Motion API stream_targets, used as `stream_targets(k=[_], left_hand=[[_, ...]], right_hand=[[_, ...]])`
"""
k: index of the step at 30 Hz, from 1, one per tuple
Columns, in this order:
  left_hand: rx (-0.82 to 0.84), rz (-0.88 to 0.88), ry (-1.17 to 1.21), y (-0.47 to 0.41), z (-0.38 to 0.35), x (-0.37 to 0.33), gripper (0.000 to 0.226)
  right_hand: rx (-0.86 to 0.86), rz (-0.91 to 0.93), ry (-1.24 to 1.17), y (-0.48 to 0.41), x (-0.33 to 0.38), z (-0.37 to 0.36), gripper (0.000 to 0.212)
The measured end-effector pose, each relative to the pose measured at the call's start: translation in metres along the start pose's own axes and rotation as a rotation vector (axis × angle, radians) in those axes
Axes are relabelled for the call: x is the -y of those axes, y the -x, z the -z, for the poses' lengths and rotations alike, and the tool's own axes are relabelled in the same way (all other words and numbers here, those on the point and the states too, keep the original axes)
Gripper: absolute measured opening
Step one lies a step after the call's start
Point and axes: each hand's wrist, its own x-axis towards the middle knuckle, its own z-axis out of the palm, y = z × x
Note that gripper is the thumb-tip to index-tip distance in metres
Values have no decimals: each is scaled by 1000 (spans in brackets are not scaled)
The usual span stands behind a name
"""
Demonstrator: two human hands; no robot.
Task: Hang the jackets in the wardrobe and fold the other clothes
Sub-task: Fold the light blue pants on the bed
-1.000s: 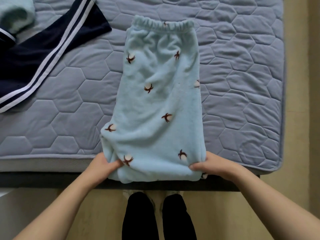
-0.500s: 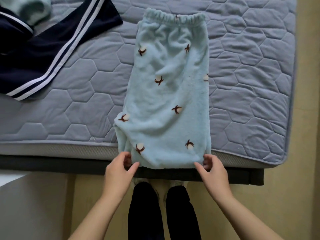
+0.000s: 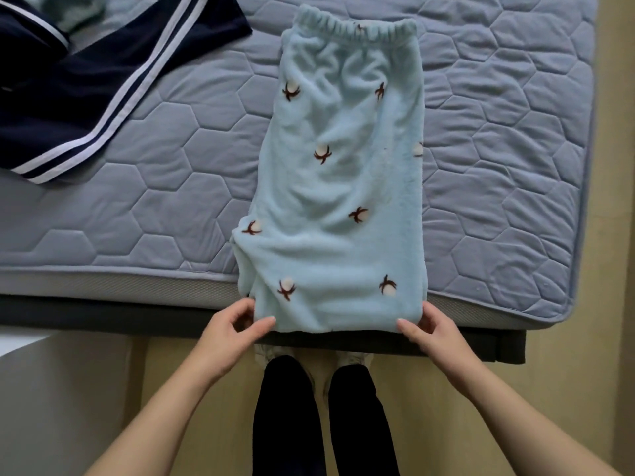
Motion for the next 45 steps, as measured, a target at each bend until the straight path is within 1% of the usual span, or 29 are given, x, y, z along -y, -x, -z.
stream_targets(k=[2,3,4,6,8,10,12,14,15,17,18,20,21,23,26,28,30,32,34,35,36,38,40,41,43,45], left_hand=[[-107,33,-26,-7,4,8,13],[-141,73,-37,-6,6,12,14],[-147,105,-34,-6,5,13,15],[-118,124,-19,-7,5,11,14],[-121,90,5,-6,7,2,9],[-173,12,22,-7,9,-10,11],[-173,-11,-4,-17,8,-25,12],[-176,2,-73,-27,3,-34,3],[-228,18,-69,-31,3,-32,5],[-332,110,48,-33,6,-24,10],[-334,164,109,-31,9,-20,11],[-254,247,174,-31,12,-15,12],[-216,264,183,-32,15,-16,12],[-190,222,208,-40,20,-27,13],[-221,119,175,-58,22,-51,14],[-231,106,126,-68,17,-61,16],[-338,177,158,-76,16,-60,23],[-404,257,208,-79,22,-56,22],[-376,309,207,-82,28,-57,19],[-375,308,177,-85,31,-59,19],[-396,279,113,-89,34,-63,18],[-470,141,-58,-98,37,-78,18],[-509,-33,-168,-112,30,-101,29],[-495,-106,-206,-121,22,-113,33],[-444,-176,-348,-145,-1,-133,39],[-459,-181,-520,-169,-18,-147,40]], right_hand=[[-72,0,9,-4,-3,4,12],[-97,-31,17,-5,-7,4,10],[-98,-68,19,-6,-10,4,10],[-44,-123,16,-6,-10,4,10],[2,-99,22,-6,0,5,16],[-12,-26,43,-10,17,7,17],[-54,36,40,-20,37,3,15],[-115,88,88,-32,52,-1,11],[-174,98,120,-38,55,-1,8],[-284,52,122,-44,50,6,13],[-287,9,92,-43,44,9,14],[-231,-66,44,-41,36,12,15],[-208,-78,30,-41,36,13,15],[-191,-54,1,-47,46,15,17],[-192,-18,-47,-70,73,15,21],[-187,3,-80,-88,90,9,19],[-276,21,-80,-105,101,5,18],[-350,-11,-62,-113,102,7,21],[-324,-51,-27,-114,101,11,20],[-294,-62,-12,-115,102,12,21],[-265,-61,-7,-116,106,13,22],[-250,-24,-38,-120,119,15,25],[-277,31,-101,-129,137,14,28],[-296,53,-117,-135,146,11,30],[-318,79,-118,-151,166,1,31],[-371,138,-57,-166,181,-8,30]])
